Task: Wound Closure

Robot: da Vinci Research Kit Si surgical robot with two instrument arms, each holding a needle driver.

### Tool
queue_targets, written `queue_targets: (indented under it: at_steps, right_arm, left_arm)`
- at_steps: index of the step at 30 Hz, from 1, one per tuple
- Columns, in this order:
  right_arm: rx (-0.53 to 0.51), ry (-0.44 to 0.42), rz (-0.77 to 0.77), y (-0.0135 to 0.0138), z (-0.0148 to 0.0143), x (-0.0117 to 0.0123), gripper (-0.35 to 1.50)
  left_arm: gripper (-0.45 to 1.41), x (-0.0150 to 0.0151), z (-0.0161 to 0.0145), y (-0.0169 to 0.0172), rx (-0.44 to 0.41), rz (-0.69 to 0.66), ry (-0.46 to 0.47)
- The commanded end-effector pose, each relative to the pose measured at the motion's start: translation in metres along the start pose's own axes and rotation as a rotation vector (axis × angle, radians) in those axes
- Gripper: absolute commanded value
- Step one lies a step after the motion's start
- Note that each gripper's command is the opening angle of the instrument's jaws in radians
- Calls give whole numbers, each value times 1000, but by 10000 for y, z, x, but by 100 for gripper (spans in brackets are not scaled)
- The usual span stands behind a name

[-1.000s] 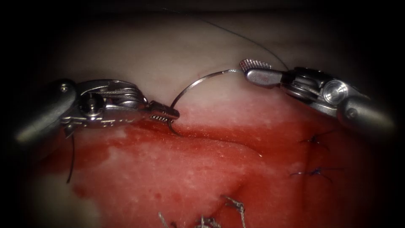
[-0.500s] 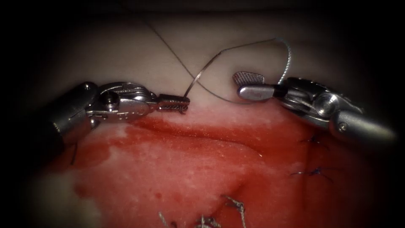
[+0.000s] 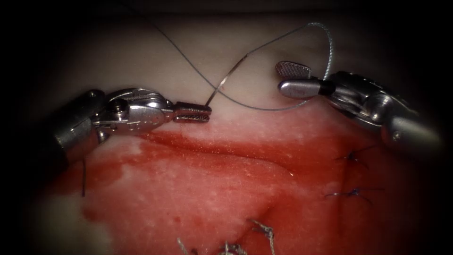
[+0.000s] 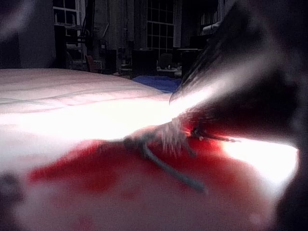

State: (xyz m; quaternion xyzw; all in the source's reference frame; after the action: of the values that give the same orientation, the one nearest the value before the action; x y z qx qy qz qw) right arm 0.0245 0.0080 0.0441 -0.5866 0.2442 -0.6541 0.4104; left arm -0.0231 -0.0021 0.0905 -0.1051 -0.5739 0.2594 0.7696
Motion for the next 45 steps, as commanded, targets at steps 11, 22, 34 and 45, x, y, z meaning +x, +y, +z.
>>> queue_targets:
  at_steps: [11, 22, 34, 45]
  right_arm:
    - [247, -3, 9, -58, -65, -39, 146]
    - [104, -96, 50, -45, -116, -83, 126]
    - [-167, -7, 318, 43, -17, -41, 146]
    - [-42, -87, 310, -20, 10, 13, 136]
  left_arm:
    - [-45, 3, -8, 15, -2, 23, 12]
    - [-45, 7, -8, 14, 9, 30, 82]
    - [-45, 2, -2, 16, -126, -51, 31]
    - [-45, -38, 27, 23, -263, -92, -52]
